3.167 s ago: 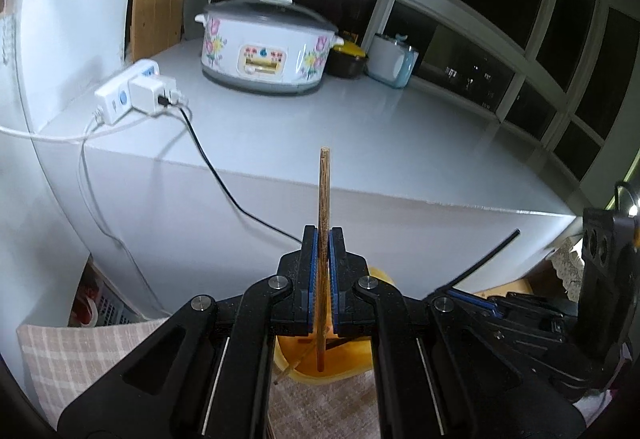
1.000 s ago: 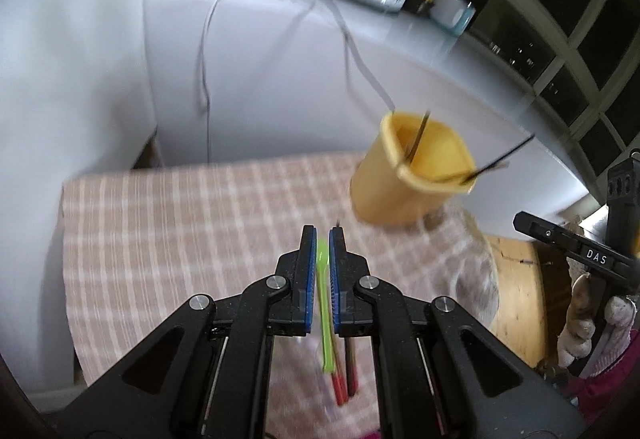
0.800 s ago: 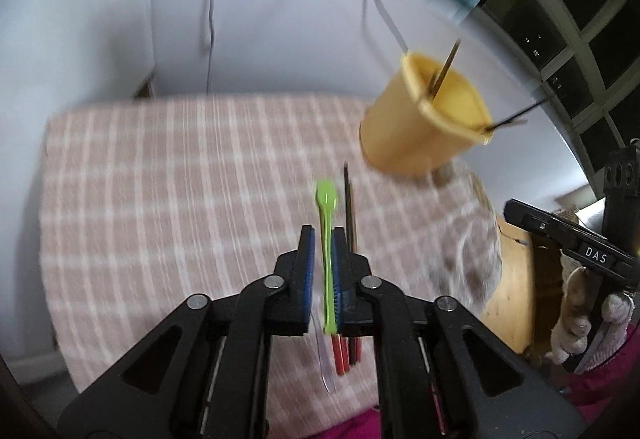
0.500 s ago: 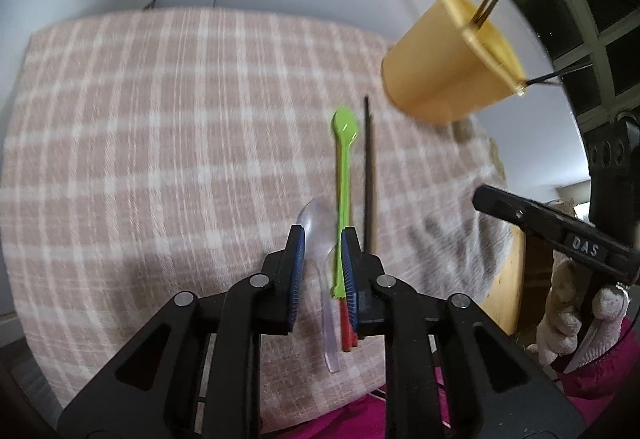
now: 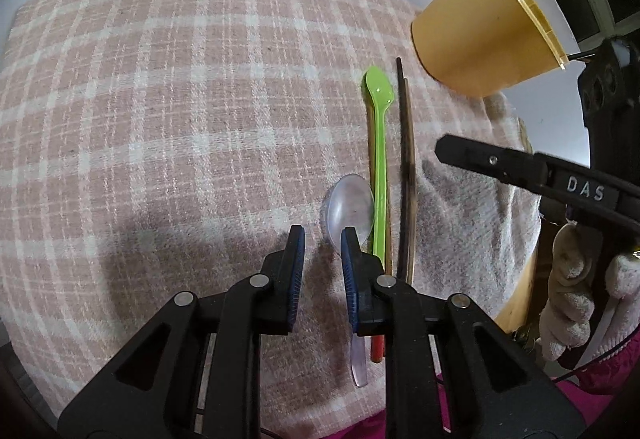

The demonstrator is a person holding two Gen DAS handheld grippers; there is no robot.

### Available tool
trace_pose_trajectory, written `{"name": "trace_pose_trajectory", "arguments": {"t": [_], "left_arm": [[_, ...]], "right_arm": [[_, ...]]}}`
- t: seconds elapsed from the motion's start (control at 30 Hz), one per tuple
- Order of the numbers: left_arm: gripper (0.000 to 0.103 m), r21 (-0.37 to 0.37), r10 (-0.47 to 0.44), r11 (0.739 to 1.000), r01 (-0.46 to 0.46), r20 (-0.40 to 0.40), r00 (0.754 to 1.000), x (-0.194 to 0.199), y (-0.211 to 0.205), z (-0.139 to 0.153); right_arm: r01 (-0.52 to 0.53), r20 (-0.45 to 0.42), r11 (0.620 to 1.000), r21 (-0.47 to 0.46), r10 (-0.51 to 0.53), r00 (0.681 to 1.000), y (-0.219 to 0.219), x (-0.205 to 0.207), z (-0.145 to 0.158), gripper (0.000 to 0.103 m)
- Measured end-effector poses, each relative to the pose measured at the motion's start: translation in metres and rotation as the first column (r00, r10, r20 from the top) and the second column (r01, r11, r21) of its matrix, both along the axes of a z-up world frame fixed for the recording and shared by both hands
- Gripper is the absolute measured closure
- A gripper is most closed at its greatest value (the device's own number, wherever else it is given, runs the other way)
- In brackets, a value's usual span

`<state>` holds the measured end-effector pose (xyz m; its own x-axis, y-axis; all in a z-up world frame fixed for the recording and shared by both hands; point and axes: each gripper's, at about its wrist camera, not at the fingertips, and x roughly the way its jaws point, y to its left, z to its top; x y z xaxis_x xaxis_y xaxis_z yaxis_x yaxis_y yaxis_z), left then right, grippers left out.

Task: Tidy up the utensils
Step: 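Move both tools down toward the green and clear spoons, then close the left tool on the clear spoon while the right closes on the green spoon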

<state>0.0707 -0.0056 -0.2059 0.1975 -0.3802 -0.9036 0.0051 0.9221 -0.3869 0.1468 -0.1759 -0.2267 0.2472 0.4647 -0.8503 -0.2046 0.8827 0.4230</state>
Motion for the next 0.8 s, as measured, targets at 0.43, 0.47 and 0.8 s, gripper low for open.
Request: {"name": "trace_pose_trajectory", "arguments": {"t": [0.43,0.47,0.8], "left_arm": [[0.072,-0.004,-0.018,1.0,0.018,-0.004,1.0,0.018,-0.024,-0.02],[0.072,-0.011,-0.015,1.0,0.015,0.0,1.0,0.019,-0.026,-0.021],[0.096,-0.012,-0.021,1.0,0.022,0.028,0.999,0.028,-0.046,-0.033]], "right_arm": [[-0.004,-0.046,1.0,-0.024,0.003,0.999,0.034,0.025,-0.014,0.081],[-0.003,-0.048,1.0,-0.03,0.002,0.999,0.036,0.026,-0.016,0.081],[0.023,-0.086,0.999,-0.043,-0.027,0.996,0.048,0.037,-0.034,0.081]]}}
